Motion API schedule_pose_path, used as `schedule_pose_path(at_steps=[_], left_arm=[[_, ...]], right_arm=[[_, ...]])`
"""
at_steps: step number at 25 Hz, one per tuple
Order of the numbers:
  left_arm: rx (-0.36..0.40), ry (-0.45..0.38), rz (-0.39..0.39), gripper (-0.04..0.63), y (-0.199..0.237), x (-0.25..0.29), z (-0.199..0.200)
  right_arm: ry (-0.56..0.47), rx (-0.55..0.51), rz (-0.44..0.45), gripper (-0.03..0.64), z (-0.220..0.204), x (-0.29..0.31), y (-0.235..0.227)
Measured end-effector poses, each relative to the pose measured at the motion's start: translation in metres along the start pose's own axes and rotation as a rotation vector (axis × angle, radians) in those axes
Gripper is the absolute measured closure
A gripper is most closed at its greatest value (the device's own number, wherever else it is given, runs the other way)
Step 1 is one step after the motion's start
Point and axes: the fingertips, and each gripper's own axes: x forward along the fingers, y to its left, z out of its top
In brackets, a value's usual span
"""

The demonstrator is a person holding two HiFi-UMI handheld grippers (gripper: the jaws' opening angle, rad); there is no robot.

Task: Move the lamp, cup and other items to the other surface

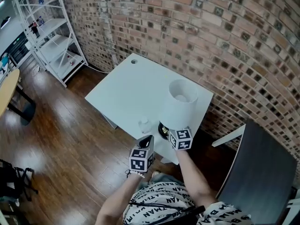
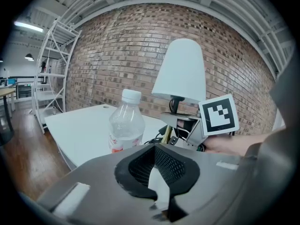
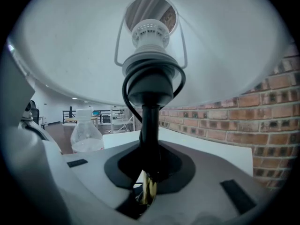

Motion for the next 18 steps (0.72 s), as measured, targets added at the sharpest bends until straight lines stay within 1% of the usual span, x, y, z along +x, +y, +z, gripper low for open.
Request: schedule_pose_path(at_steps=[4, 9, 14, 18], left_arm=[[-0.001, 0.014, -0.065, 0.595, -0.018, -0.01, -0.001], [0.058, 0.042, -0.184, 0.595, -0.059, -0.024, -0.002], [0.126, 0.097, -0.32, 0.595, -0.106, -0.052, -0.021], [0.192, 0.126, -0.449, 0.595, -0.152, -0.077, -0.05]], right_arm=[[0.005, 0.043, -0.058, 0.56, 0.014, -0.04, -0.002], [-0.014, 0.056, -0.175, 0.558, 0.026, -0.107, -0.014], [-0.027, 0.09, -0.328, 0.558, 0.027, -0.197, -0.016], [-0.025, 0.103, -0.469, 0.56, 0.015, -0.277, -0.009]])
